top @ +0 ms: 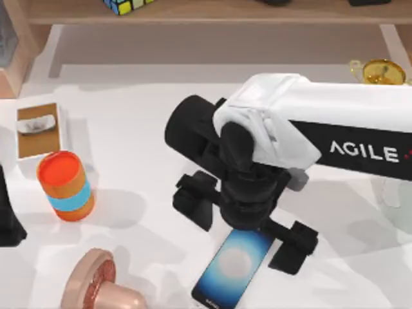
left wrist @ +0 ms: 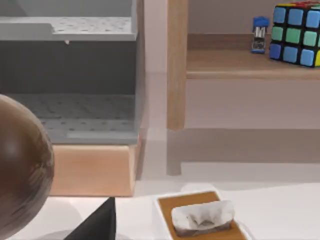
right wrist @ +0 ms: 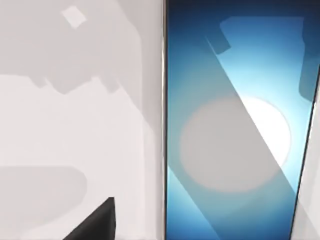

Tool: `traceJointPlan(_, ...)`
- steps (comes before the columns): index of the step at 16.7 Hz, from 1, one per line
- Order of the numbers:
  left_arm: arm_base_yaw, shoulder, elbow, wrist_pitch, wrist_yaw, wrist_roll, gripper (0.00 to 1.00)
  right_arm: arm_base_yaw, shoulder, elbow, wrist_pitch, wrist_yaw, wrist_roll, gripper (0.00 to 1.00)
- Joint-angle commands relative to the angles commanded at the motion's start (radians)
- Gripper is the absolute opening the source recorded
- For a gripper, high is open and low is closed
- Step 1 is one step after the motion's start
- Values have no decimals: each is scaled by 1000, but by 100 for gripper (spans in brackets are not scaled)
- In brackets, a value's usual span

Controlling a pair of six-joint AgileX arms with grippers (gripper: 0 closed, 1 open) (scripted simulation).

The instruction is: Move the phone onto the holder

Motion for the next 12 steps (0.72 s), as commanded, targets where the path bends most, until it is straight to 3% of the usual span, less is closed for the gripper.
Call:
traceJointPlan(8, 0, 0, 0, 0, 0, 0, 100, 1, 12, -13, 17, 0, 4, 100)
traceJointPlan(12, 0, 0, 0, 0, 0, 0, 100, 4, 74, -89, 167, 0, 7, 100)
